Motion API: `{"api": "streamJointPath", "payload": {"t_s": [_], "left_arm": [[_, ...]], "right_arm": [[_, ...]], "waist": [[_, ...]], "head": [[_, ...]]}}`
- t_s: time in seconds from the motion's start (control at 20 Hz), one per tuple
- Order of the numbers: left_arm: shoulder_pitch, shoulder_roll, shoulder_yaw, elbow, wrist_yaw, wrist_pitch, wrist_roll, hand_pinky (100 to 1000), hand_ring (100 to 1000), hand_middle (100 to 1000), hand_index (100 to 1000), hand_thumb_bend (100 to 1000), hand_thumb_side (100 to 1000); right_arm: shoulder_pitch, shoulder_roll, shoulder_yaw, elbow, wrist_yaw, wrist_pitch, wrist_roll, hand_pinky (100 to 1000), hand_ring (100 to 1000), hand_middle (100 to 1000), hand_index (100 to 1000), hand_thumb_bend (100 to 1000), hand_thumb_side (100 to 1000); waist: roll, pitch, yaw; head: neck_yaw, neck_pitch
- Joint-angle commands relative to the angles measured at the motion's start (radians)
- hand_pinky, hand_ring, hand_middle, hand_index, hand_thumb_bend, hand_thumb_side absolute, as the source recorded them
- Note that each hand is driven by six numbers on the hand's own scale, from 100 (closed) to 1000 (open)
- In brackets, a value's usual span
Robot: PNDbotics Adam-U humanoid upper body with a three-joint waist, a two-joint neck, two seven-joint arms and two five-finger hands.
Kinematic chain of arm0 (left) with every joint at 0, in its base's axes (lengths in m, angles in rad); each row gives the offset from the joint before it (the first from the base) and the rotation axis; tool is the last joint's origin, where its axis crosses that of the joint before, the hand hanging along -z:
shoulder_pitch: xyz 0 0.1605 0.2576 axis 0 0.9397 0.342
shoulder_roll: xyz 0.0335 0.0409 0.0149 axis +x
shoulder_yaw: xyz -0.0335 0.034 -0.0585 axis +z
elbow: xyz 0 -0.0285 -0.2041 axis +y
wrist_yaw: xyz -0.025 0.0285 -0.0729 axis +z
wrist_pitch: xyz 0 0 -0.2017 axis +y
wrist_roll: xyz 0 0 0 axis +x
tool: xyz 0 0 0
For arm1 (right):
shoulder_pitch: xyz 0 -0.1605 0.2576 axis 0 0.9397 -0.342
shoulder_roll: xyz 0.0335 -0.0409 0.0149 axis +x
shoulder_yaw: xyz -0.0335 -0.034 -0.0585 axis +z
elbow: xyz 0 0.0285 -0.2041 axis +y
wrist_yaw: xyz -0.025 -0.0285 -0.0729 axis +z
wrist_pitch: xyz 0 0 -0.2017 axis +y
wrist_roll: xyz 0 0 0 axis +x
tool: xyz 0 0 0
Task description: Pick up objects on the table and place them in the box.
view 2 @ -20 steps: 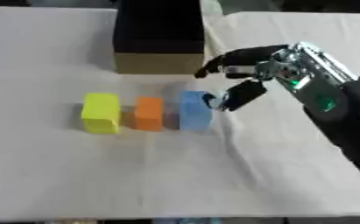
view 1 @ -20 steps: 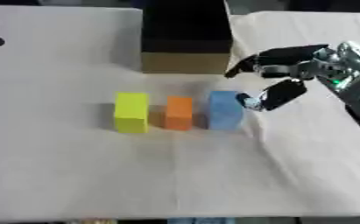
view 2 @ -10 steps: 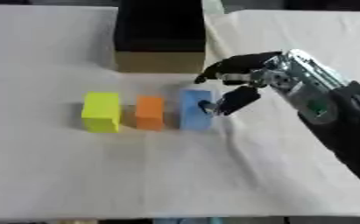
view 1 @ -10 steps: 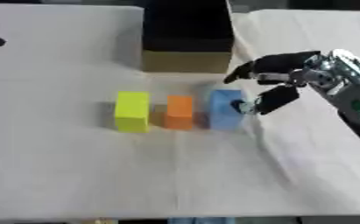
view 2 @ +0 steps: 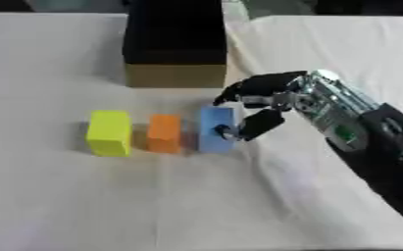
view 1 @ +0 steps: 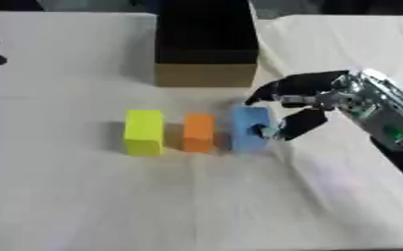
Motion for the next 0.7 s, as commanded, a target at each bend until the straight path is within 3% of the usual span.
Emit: {"api": "streamJointPath", "payload": {"t_s": [0.05,0.3,0.7], "left_arm": [[-0.012,0.02,0.0,-0.014,-0.006,-0.001,-0.006,711,573,626,786,129,925],[-0.011,0.019,0.001,-0.014,-0.007,-0.001,-0.009,711,574,627,786,129,926],[-0.011,0.019,0.001,-0.014,-0.007,-0.001,-0.013,711,574,628,787,130,927]], "right_arm": [[-0.007,-0.013,0.005,0.002,0.021,-0.004,0.01,973,970,927,1000,218,896],[-0.001,-0.009,0.009,0.01,0.038,0.001,0.016,976,970,931,1000,243,907],[0.003,-0.003,0.014,0.017,0.029,0.009,0.019,974,967,924,1000,189,927]], "waist": [[0.004,-0.01,-0.001],[0.004,-0.01,0.0],[0.004,-0.011,0.0]], "head": [[-0.003,-0.014],[-0.003,-0.014],[-0.001,-0.011]]}}
